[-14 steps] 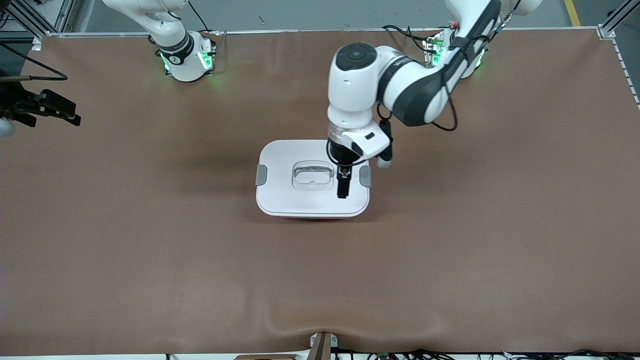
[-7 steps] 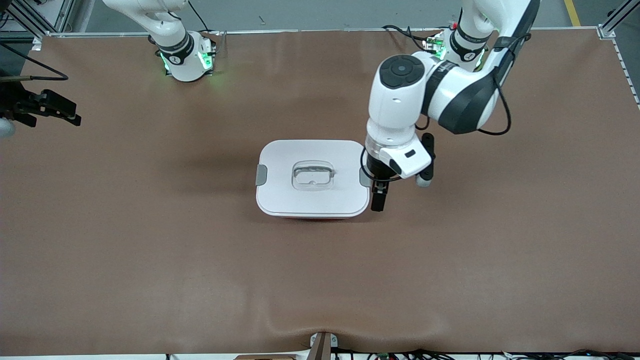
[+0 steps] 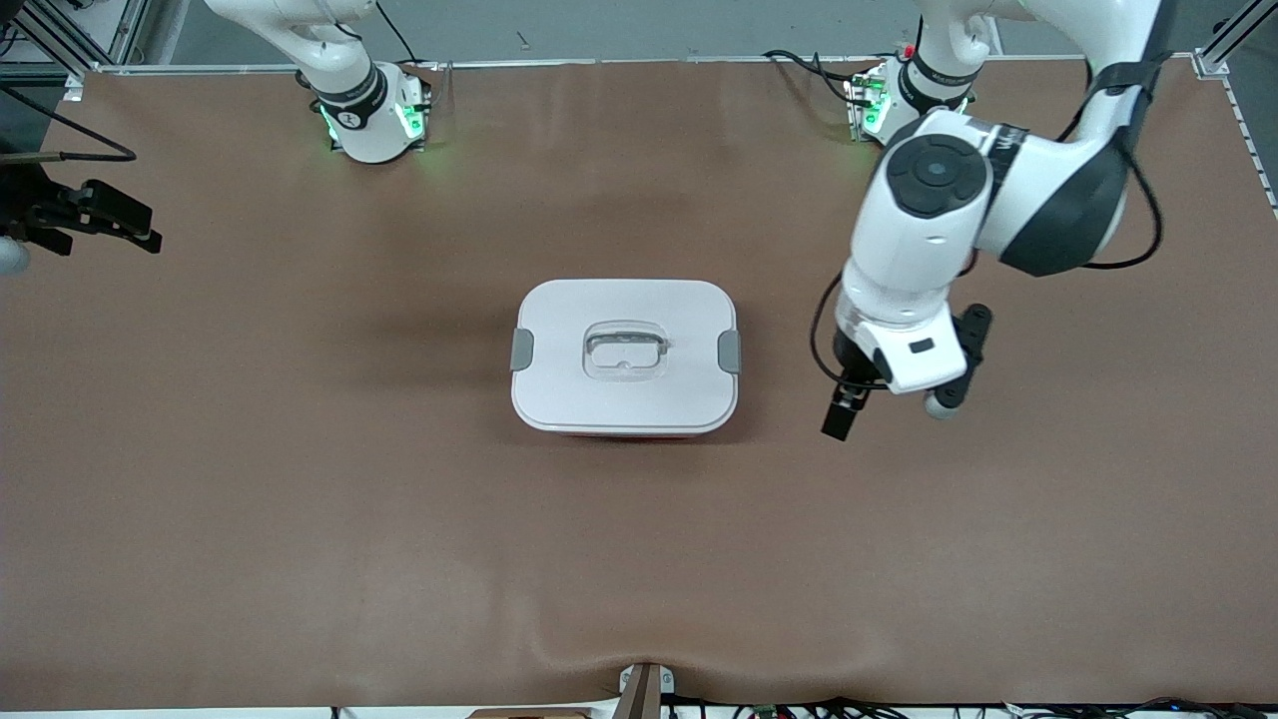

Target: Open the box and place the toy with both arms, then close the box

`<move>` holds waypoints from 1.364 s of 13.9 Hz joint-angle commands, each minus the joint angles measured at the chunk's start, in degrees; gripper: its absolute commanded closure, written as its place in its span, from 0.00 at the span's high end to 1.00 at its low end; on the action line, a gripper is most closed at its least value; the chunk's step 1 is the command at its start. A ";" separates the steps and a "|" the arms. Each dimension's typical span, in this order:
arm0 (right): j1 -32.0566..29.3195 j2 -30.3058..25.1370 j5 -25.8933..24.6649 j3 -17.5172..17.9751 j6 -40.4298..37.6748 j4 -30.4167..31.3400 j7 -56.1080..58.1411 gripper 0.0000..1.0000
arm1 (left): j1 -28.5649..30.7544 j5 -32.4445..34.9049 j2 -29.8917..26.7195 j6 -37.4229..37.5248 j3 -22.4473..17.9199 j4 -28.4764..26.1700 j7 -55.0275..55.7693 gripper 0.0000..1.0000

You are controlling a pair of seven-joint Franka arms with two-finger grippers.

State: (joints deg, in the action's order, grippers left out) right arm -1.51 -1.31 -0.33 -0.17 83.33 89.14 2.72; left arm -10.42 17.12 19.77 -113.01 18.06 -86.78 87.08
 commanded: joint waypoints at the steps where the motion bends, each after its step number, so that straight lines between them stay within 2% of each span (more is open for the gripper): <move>1: 0.80 0.16 -1.61 -0.09 0.16 -0.46 0.26 1.00 | 3.99 -1.04 -2.72 3.06 0.49 -0.32 -13.20 1.00; 8: 1.33 0.16 -1.78 -0.09 0.34 -0.46 0.26 1.00 | 11.03 -1.47 -6.67 4.73 0.66 -0.24 -38.44 1.00; 15: 1.33 0.52 -1.87 -0.09 0.34 -0.37 0.26 1.00 | 20.26 -10.87 -11.59 7.89 0.58 -0.15 -67.00 1.00; 19: 1.33 0.52 -1.78 -0.09 0.34 -0.46 0.26 1.00 | 22.90 -13.25 -15.28 13.24 0.40 -0.32 -77.31 1.00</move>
State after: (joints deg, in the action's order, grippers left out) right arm -0.56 -0.92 -0.98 -0.17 83.59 89.14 2.73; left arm 11.48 5.14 7.38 -102.74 18.06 -86.50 13.80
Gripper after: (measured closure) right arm 0.000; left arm 0.000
